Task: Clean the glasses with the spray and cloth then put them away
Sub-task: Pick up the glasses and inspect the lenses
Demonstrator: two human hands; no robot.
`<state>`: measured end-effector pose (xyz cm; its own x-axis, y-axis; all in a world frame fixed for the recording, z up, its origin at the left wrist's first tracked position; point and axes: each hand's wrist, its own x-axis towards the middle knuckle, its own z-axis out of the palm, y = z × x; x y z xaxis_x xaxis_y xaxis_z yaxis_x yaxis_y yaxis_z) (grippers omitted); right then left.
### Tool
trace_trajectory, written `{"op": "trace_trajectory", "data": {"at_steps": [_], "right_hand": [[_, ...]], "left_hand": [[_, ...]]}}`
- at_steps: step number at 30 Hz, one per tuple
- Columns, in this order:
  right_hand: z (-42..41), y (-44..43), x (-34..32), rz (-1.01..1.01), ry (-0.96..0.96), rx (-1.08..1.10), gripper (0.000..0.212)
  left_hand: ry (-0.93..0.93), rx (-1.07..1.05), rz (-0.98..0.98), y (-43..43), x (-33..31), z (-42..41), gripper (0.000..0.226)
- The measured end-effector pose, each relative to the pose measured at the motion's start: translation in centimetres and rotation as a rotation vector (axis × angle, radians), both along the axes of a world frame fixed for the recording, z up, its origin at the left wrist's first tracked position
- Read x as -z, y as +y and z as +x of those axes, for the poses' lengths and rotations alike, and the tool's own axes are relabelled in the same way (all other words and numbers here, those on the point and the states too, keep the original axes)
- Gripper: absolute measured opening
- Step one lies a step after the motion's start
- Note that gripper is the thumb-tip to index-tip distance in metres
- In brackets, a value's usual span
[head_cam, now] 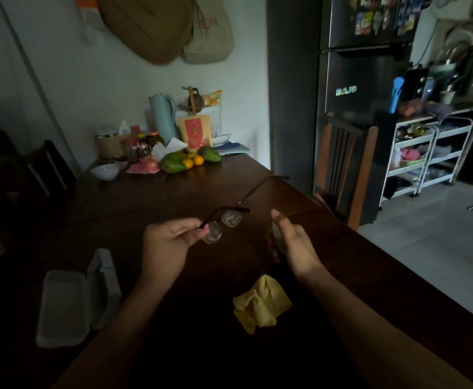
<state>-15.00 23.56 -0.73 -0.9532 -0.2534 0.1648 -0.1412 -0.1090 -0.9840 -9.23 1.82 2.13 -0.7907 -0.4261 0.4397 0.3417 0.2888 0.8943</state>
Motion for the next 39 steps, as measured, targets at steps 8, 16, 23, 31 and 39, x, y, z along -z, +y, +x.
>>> {"op": "trace_trajectory", "data": {"at_steps": [8, 16, 23, 31, 39], "right_hand": [[-0.2, -0.4, -0.3, -0.014, -0.042, 0.108, 0.095], [-0.7, -0.6, 0.2, 0.033, -0.058, 0.222, 0.058], [-0.8, -1.1, 0.7, 0.076, 0.052, 0.233, 0.058], [-0.7, -1.2, 0.5, 0.098, 0.084, 0.26, 0.041], [-0.6, -1.0, 0.7, 0.118, 0.021, 0.202, 0.05]], "left_hand": [[0.066, 0.076, 0.009, 1.2, 2.1, 1.6, 0.034], [0.163, 0.124, 0.007, 2.3, 2.5, 1.8, 0.037], [0.175, 0.168, 0.05, 2.3, 2.3, 2.1, 0.04], [0.199, 0.18, 0.044, 2.9, 2.2, 2.4, 0.04], [0.196, 0.145, 0.048, 2.8, 1.9, 2.4, 0.026]]}}
